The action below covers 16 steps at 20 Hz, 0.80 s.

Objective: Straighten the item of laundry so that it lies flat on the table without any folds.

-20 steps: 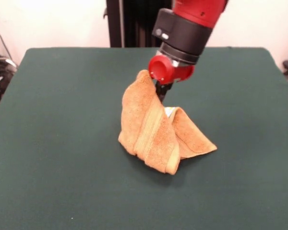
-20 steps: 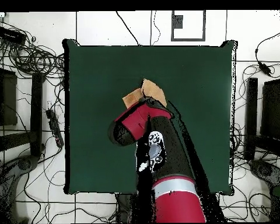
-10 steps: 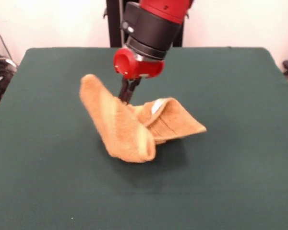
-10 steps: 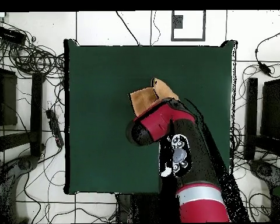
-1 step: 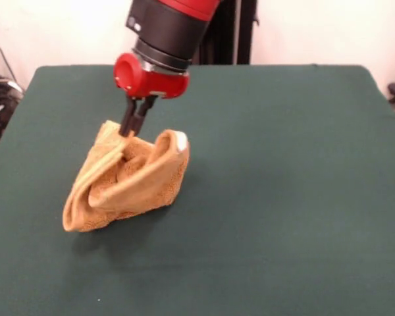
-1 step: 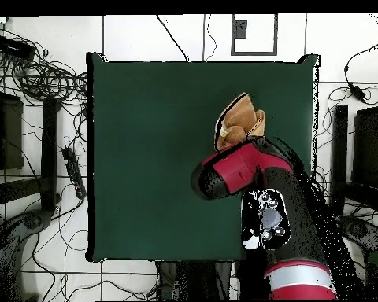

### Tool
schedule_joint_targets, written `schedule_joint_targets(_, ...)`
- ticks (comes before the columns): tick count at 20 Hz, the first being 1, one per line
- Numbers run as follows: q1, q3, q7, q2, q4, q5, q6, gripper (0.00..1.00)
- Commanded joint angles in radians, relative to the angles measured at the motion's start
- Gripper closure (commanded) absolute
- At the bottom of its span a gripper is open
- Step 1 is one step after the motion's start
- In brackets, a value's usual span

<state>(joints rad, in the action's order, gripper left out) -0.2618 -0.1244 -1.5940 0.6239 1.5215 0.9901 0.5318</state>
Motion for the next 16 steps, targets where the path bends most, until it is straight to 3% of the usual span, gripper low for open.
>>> schedule_joint_targets(1, -0.019, -0.119, 0.206, -0.026, 0.105, 0.047, -0.054, 1.0)
schedule_joint_targets(16, -0.034, -0.142, 0.243, 0.001, 0.11, 0.034, -0.012, 1.0)
